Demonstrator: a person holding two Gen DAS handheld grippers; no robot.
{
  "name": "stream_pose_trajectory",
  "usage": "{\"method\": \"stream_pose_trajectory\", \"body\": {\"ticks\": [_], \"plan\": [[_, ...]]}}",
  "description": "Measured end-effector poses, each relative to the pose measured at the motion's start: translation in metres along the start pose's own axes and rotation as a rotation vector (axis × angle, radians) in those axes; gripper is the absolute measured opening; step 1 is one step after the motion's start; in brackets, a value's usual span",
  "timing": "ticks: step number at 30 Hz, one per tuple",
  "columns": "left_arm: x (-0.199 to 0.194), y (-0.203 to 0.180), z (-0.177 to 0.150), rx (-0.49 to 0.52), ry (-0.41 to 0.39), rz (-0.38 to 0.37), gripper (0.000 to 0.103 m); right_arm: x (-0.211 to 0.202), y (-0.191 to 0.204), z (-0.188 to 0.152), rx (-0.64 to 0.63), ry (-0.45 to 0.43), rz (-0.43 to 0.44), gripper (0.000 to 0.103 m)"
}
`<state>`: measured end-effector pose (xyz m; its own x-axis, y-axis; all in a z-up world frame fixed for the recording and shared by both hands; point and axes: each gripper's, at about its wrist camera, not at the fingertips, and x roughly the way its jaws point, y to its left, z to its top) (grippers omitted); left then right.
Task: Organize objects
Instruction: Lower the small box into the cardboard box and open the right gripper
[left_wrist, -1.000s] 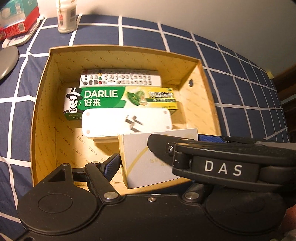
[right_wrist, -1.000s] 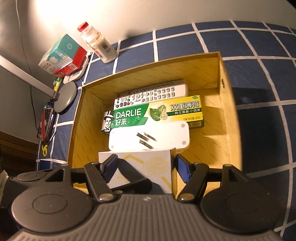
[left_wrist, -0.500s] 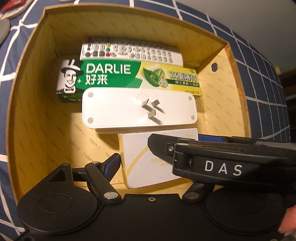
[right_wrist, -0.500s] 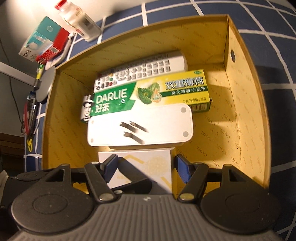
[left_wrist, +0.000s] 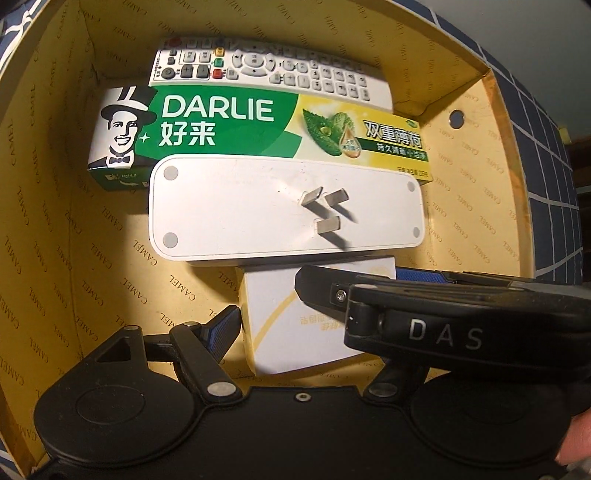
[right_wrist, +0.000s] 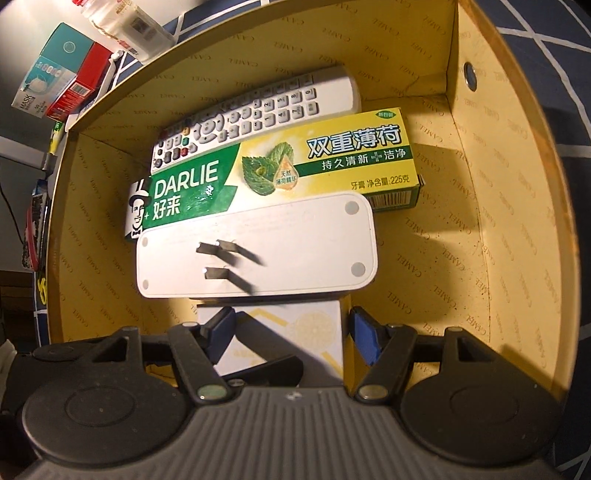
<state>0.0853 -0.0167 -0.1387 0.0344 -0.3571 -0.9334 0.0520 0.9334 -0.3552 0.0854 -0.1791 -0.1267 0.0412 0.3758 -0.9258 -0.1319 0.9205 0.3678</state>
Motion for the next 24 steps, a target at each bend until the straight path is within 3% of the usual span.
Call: {"method": "stream_pose_trajectory", "body": {"ticks": [14,24], "plan": [[0.003,0.001,0.000,0.003,0.012,0.026,0.072,0.008,-0.001,0.001,0.003,0.025,0.005,0.067],[-0.009,-0.001,-0.003,0.002,-0.019,0.046,0.074,0.000,0.000,0.000,-0.005,-0.008,-0.002,0.067]]}}
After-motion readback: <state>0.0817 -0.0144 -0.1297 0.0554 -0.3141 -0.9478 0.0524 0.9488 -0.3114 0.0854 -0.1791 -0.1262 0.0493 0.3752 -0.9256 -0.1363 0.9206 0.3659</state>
